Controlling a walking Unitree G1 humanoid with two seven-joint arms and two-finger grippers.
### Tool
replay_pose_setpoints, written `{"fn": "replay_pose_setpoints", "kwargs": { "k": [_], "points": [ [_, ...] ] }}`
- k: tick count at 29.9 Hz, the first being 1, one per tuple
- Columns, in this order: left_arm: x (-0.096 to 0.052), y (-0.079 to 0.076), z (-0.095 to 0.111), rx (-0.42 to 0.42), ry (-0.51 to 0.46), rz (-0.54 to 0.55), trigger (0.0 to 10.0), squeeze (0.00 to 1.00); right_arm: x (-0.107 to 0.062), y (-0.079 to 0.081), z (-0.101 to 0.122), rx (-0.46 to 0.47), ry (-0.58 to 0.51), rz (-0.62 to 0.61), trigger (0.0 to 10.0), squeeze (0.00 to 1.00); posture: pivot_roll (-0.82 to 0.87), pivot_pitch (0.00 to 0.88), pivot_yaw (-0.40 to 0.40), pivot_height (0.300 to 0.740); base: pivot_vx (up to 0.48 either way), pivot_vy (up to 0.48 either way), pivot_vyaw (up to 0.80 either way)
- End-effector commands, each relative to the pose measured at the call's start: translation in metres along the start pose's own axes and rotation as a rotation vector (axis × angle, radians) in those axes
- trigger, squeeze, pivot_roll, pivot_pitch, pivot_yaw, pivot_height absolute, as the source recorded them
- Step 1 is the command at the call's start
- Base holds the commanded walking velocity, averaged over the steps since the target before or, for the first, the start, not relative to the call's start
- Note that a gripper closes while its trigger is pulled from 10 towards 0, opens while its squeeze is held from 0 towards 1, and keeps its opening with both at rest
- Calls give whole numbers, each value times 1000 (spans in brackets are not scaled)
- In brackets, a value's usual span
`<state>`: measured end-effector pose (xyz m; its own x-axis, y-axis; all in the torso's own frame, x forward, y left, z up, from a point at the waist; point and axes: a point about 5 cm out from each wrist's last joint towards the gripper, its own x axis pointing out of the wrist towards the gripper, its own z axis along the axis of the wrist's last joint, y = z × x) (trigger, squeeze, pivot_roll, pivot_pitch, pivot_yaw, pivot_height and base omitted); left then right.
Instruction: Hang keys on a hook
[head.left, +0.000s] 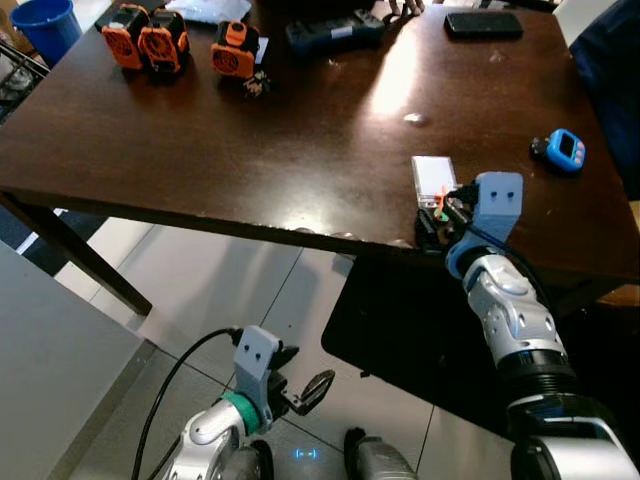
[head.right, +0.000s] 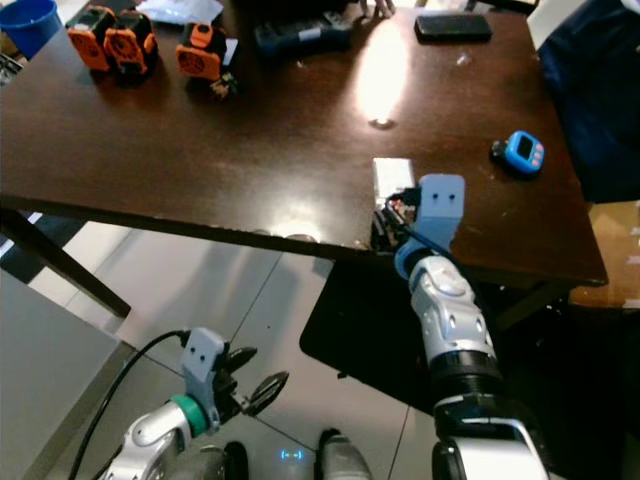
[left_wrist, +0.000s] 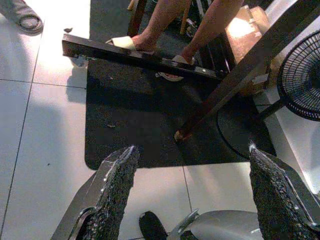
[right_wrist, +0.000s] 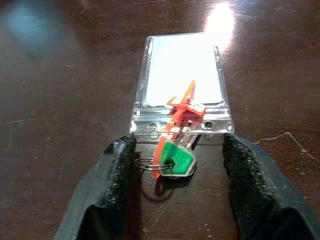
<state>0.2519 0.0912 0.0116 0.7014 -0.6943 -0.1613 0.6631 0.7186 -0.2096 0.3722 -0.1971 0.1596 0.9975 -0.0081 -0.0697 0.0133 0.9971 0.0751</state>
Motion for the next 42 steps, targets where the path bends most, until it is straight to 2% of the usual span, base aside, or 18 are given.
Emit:
{"fn": "replay_pose_setpoints", "kwargs": {
  "k": [1, 21, 22, 23, 24, 26, 27, 28, 29, 30, 31, 33, 35, 37, 39, 42],
  "points": [
    [-6, -3, -9, -20, 33, -4, 10000, 0, -5, -6, -24, 14, 112, -37, 0, 0, -111, 259, 95, 740, 0, 0, 0],
    [-4, -5, -2, -7, 24, -7, 10000, 0, -3, -9, -15, 13, 97, -50, 0, 0, -114, 249, 87, 740, 0, 0, 0],
    [-3, -5, -2, -6, 24, -7, 10000, 0, -3, -8, -14, 11, 93, -45, 980, 0, -114, 246, 85, 740, 0, 0, 0],
    [-3, -5, -2, -6, 24, -7, 10000, 0, -3, -8, -13, 9, 89, -42, 2588, 0, -115, 242, 82, 740, 0, 0, 0],
    [-3, -5, -2, -6, 24, -7, 10000, 0, -3, -8, -13, 9, 89, -42, 2588, 0, -115, 242, 82, 740, 0, 0, 0],
    [-2, -5, -1, -6, 24, -6, 10000, 0, -3, -8, -12, 6, 85, -34, 3569, 0, -116, 238, 79, 740, 0, 0, 0],
    [-2, -4, -1, -5, 24, -5, 10000, 0, -3, -8, -10, 6, 75, -25, 7333, 0, -117, 234, 78, 740, 0, 0, 0],
    [-2, -4, -1, -5, 24, -5, 10000, 0, -3, -8, -10, 6, 75, -25, 7333, 0, -117, 234, 78, 740, 0, 0, 0],
    [-1, -4, -1, -5, 23, -5, 10000, 0, -3, -6, -8, 14, 61, -9, 10000, 0, -117, 230, 76, 740, 0, 0, 0],
    [-1, -4, -1, -5, 23, -5, 10000, 0, -3, -6, -8, 14, 61, -9, 10000, 0, -117, 230, 76, 740, 0, 0, 0],
    [-1, -5, -1, -4, 23, -5, 10000, 0, -3, 0, 0, 52, 7, 43, 10000, 0, -116, 225, 75, 740, 0, 0, 0],
    [0, -5, 0, -4, 22, -5, 10000, 0, -3, 4, 6, 78, -32, 80, 10000, 0, -116, 223, 75, 740, 0, 0, 0],
    [2, -5, 1, -3, 19, -6, 10000, 0, -9, 23, 29, 229, -166, 252, 10000, 0, -115, 211, 73, 740, 0, 0, 0],
    [2, -5, 1, -3, 19, -6, 10000, 0, -9, 23, 29, 229, -166, 252, 10000, 0, -115, 211, 73, 740, 0, 0, 0],
    [5, -4, 7, -6, -4, -14, 10000, 0, -19, 38, 55, 389, -286, 427, 10000, 0, -116, 201, 72, 740, 0, 0, 0],
    [9, -4, 15, -12, -34, -26, 10000, 0, -24, 43, 65, 440, -326, 494, 10000, 0, -115, 194, 70, 740, 0, 0, 0]
  ]
}}
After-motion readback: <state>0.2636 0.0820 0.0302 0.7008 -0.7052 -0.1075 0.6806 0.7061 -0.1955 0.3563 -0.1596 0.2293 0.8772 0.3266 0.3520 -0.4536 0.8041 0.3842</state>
